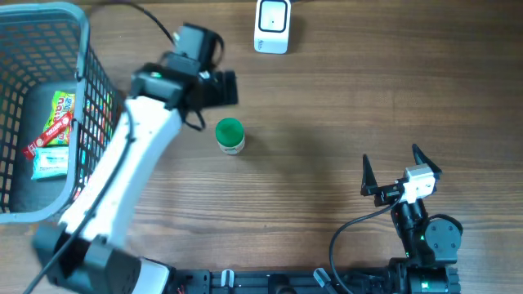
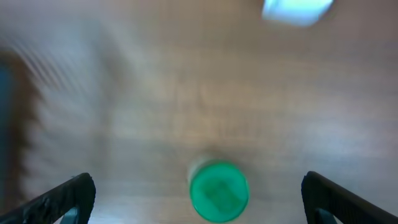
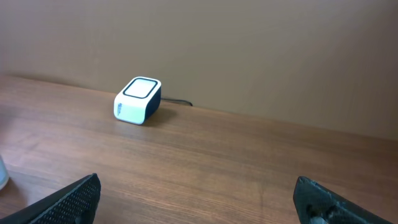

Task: Scan the item barcode
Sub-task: 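Lift jar out with left gripper and place it on table centre, then reach left gripper into basket and grasp blue wipes pack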

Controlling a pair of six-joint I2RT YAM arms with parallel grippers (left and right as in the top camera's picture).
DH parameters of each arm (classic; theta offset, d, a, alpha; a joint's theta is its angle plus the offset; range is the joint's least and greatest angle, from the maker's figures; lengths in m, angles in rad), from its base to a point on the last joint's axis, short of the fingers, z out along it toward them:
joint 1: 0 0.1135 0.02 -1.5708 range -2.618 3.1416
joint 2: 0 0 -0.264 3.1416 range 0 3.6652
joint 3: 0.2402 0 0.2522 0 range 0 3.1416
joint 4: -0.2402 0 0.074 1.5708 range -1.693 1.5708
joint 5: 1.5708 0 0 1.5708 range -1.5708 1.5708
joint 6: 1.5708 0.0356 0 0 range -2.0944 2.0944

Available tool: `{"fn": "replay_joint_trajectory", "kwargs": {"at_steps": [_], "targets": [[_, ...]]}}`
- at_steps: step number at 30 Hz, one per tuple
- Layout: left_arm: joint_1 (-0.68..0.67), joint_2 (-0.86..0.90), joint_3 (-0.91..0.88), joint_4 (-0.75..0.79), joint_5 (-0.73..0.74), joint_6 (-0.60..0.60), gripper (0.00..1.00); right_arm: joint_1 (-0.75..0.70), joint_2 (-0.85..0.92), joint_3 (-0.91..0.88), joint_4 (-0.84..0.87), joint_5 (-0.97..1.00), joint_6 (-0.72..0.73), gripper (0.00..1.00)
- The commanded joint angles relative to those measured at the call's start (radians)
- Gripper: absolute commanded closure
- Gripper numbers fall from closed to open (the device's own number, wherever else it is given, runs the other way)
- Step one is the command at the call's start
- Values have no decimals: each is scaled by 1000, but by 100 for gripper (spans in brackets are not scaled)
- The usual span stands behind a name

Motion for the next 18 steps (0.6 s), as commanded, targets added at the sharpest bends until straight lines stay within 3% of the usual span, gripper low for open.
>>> {"fn": "replay_joint_trajectory", "kwargs": {"at_steps": [1,4,7,10,14,18], "targets": [[90,-149,218,-7,-57,66,0,5,1,-1,3,10,2,0],[213,-197,296,-13,-64,-26,0,5,1,-1,3,10,2,0],[429,-223,298,-67,-63,-276,0,5,1,-1,3,9,2,0],[596,-202,290,-172,-61,-418,0,5,1,-1,3,9,2,1],[781,-151,233,-250,0,-454,0,5,1,-1,3,10,2,0],[911,-113,90,-233,93,-454,0,5,1,-1,3,9,2,0]]}}
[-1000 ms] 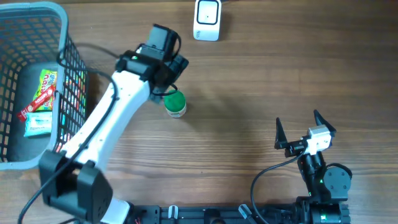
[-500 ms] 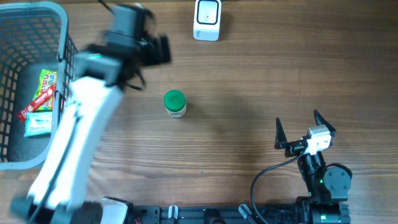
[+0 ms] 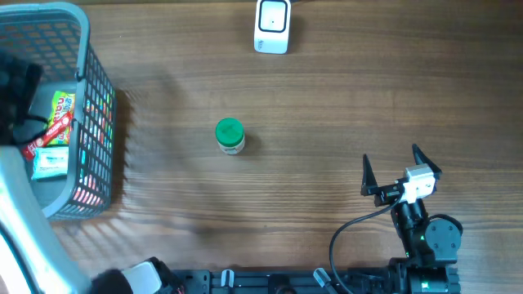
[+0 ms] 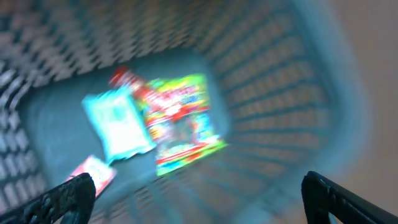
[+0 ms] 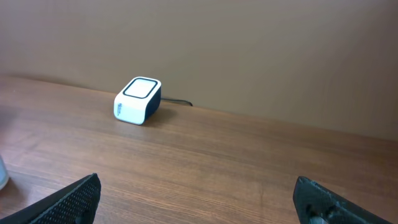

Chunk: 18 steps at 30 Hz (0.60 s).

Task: Scan the item barcode
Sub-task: 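Reach left gripper into basket and grasp blue wipes pack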

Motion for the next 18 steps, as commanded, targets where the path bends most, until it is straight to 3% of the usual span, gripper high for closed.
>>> {"fn": "replay_joint_trajectory", "kwargs": {"at_steps": [1,6,11,18], "targets": [[121,29,-155,34,114,-59,0,5,1,-1,3,10,2,0],[208,32,-373,188,162,-50,0,5,1,-1,3,10,2,1],[224,50,-546,375,165,51,0,5,1,-1,3,10,2,0],[225,164,-649,508,165,50,0,5,1,-1,3,10,2,0]]}}
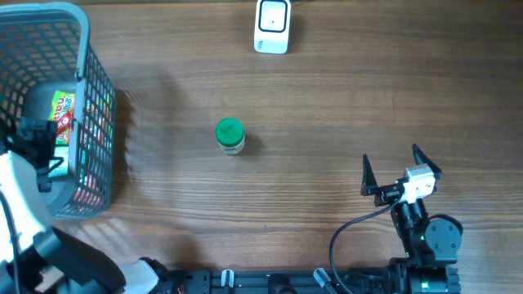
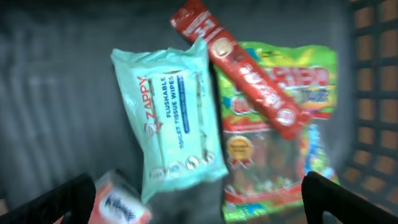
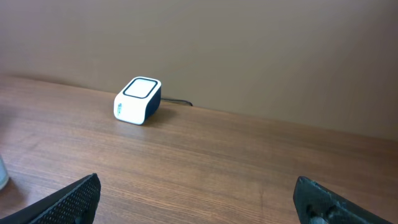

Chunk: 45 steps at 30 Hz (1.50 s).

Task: Scan the item barcode
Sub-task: 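Reach left gripper into basket and grasp blue wipes pack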

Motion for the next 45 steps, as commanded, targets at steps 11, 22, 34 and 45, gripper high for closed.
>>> {"fn": "replay_joint_trajectory", "kwargs": {"at_steps": [11,22,34,45], "targets": [[3,230,-30,72,12,30,36,5,1,-1,3,10,2,0],[8,212,-24,66,20,30,96,5,1,-1,3,10,2,0],[1,-71,297,-100,153,26,96,5,1,-1,3,10,2,0],[-460,-307,333,-8,512,135,96,5,1,-1,3,10,2,0]]}}
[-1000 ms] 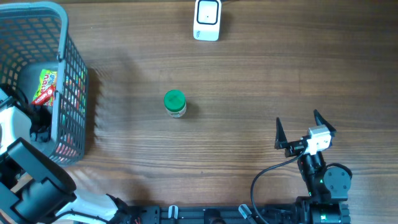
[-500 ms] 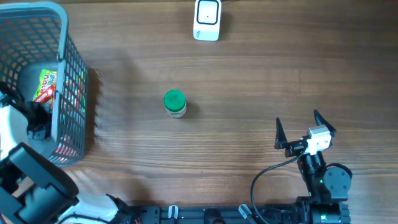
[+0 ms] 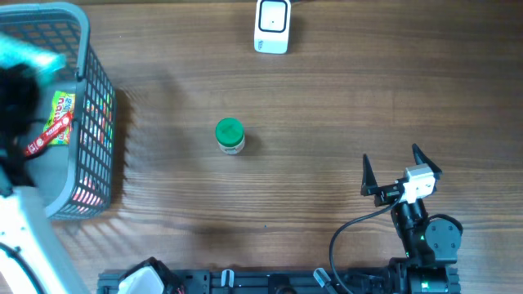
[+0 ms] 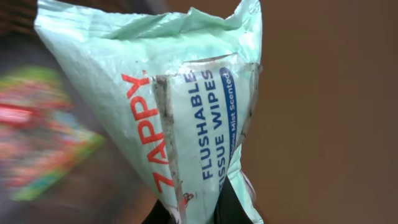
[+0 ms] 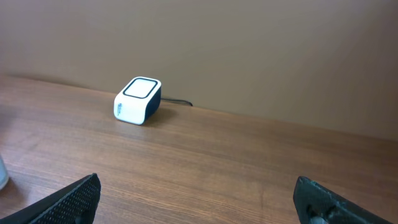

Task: Scan the item barcode
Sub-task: 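Reach left gripper into basket and grasp blue wipes pack, then place blue wipes pack on table right of jar with left gripper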

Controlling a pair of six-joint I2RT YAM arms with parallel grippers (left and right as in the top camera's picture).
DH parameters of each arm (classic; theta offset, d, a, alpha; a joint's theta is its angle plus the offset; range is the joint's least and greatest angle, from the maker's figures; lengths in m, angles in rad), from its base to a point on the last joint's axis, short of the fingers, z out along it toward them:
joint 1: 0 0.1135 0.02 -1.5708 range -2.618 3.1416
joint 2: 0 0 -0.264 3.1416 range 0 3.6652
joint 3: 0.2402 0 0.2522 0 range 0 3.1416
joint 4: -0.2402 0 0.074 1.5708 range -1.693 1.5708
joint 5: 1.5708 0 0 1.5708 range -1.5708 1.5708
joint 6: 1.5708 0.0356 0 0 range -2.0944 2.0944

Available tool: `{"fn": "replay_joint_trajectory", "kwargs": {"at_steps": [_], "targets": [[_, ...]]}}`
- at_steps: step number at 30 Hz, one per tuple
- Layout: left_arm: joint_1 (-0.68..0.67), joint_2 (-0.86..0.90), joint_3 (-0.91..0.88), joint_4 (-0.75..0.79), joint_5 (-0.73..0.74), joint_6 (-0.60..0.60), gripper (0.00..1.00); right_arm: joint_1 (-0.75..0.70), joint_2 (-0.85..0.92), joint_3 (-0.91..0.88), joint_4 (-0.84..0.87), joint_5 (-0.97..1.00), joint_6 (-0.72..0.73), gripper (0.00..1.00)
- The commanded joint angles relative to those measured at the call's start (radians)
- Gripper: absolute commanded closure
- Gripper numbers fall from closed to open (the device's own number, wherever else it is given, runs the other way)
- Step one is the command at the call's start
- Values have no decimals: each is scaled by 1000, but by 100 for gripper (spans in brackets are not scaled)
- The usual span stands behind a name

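A mint-green pack of Zappy flushable wipes [image 4: 186,106] fills the left wrist view. My left gripper [image 4: 198,210] is shut on its lower end, and only dark finger edges show beneath it. From overhead the pack [image 3: 34,55] is a teal blur above the basket, with my left gripper [image 3: 18,94] just below it. The white barcode scanner [image 3: 272,24] sits at the table's far edge, and the right wrist view shows the scanner [image 5: 138,99] too. My right gripper [image 3: 400,173] rests open near the front right, its fingers [image 5: 74,199] wide apart over bare wood.
A grey wire basket [image 3: 94,98] stands at the left edge. It holds a colourful candy bag [image 3: 62,110] and a red bar [image 3: 49,135]. A green-capped bottle [image 3: 230,135] stands upright mid-table, between the basket and the scanner.
My left gripper was open low over the wipes pack lying in the basket. Now it is shut on the pack, which is raised off the basket floor. The right arm is unchanged.
First my left gripper hung open above the green-capped bottle at mid-table. Then it was over the basket, then low inside it above the wipes pack. Now it holds that pack up over the basket. The right gripper stayed open and still throughout.
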Motion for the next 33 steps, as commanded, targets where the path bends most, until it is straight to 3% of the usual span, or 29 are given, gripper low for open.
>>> {"fn": "replay_joint_trajectory", "kwargs": {"at_steps": [1,6,10,19,24,25,28,29,30,33], "targets": [[-306,17,5,4,78,104,96,5,1,-1,3,10,2,0],[-737,145,5,2,-182,118,96,5,1,-1,3,10,2,0],[-982,327,5,7,-346,101,96,5,1,-1,3,9,2,0],[-1159,750,5,35,-378,0,96,5,1,-1,3,10,1,0],[-1176,853,5,38,-358,-44,96,5,1,-1,3,10,2,0],[-1178,852,6,45,-354,-43,92,5,1,-1,3,10,2,0],[-1177,797,26,38,-332,-23,61,5,1,-1,3,9,2,0],[-1177,777,35,35,-323,-6,36,5,1,-1,3,10,2,0],[-1175,722,68,19,-310,35,0,5,1,-1,3,10,2,0],[-1173,616,150,-30,-315,124,0,5,1,-1,3,10,2,0]]}}
